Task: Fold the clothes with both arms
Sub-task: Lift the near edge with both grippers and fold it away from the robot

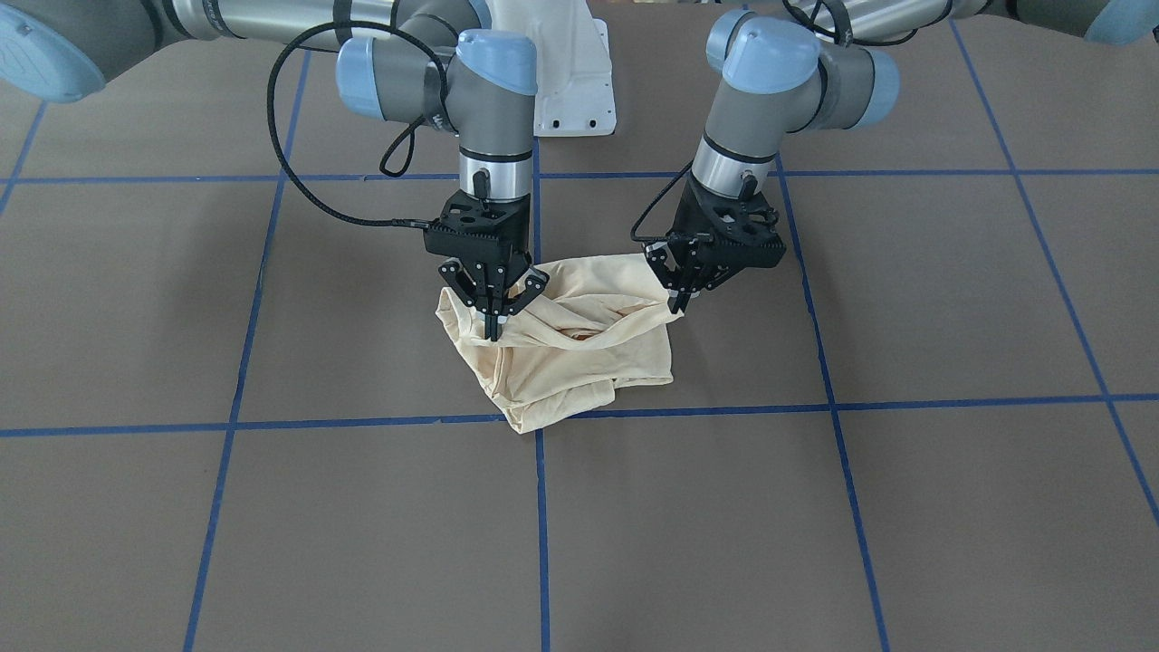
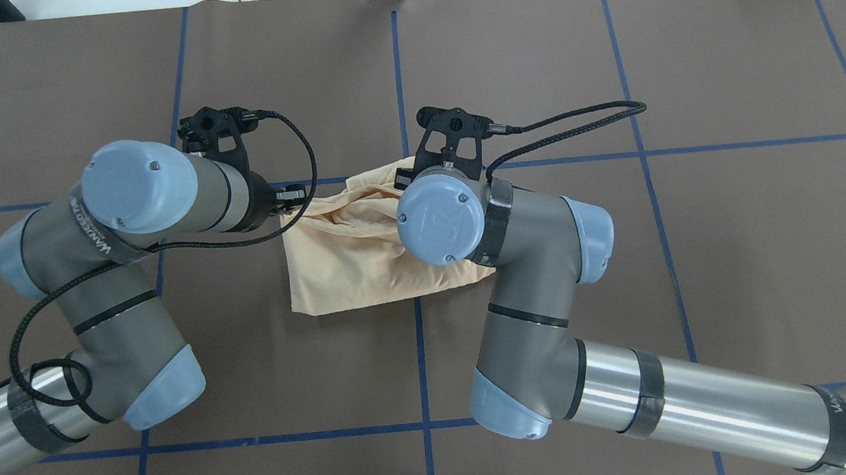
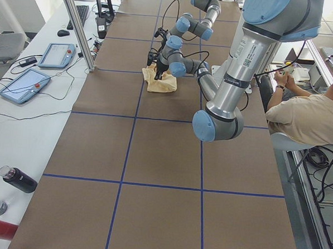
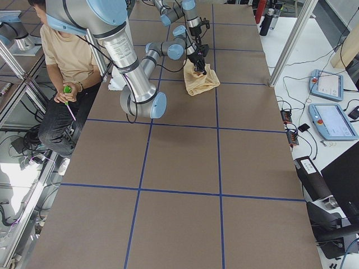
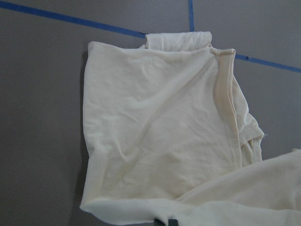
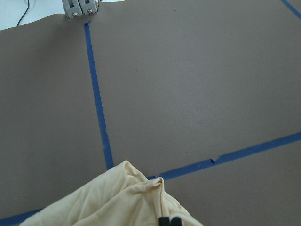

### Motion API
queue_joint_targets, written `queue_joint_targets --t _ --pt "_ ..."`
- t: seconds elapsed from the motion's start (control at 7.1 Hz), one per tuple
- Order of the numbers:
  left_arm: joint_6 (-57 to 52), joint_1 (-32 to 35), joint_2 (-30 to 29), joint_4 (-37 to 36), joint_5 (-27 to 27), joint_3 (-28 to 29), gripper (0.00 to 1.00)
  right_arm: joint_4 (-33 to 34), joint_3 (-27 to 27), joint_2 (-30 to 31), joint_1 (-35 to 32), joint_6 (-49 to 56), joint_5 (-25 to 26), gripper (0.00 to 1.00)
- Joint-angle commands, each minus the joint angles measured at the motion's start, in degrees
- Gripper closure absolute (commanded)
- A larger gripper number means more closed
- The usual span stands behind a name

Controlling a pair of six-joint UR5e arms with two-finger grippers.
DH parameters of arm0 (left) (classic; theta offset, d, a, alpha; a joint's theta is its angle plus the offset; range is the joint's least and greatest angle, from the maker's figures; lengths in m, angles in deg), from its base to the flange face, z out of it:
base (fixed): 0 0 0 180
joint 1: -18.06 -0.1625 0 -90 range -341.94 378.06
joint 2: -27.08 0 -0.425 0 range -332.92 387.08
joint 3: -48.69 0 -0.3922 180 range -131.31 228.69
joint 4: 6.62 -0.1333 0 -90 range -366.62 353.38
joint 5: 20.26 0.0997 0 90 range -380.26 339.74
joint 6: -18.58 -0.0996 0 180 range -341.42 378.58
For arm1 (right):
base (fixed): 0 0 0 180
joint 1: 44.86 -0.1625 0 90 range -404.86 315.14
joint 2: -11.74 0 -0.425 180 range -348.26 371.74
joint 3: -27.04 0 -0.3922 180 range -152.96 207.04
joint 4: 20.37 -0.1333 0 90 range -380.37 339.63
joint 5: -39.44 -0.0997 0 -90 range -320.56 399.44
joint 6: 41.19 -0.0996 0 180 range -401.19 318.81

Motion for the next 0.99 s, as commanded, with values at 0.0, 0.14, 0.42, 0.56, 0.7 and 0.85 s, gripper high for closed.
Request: queue_joint_targets --t 0.0,0.14,0.42,0.56,0.7,0.85 --pt "-0.6 0.6 -0.8 1.2 0.0 3.3 0.99 -2.5 -3.2 -0.1 -1.1 1.8 -0.2 0.74" --pt "-0.6 1.1 -0.9 1.9 0.0 3.6 0.01 -2.6 -3.2 -0.4 -2.6 4.5 -3.2 0.01" --pt "-8.2 5.0 -1.0 2.3 -2.4 2.7 0.00 -2.6 -2.5 -2.5 -7.5 7.5 -16.4 0.00" --pt "-14.0 7.8 -0.4 2.3 -5.8 2.7 0.00 -2.6 -2.0 -3.0 -7.3 7.4 -16.6 0.00" --pt "-16.5 8.4 0.0 2.4 -6.3 2.7 0.00 -2.7 -1.9 -3.2 -6.2 6.8 -15.6 0.00" --pt "-16.6 8.4 0.0 2.4 -6.2 2.7 0.00 -2.7 -2.1 -3.1 -2.7 6.6 -11.2 0.02"
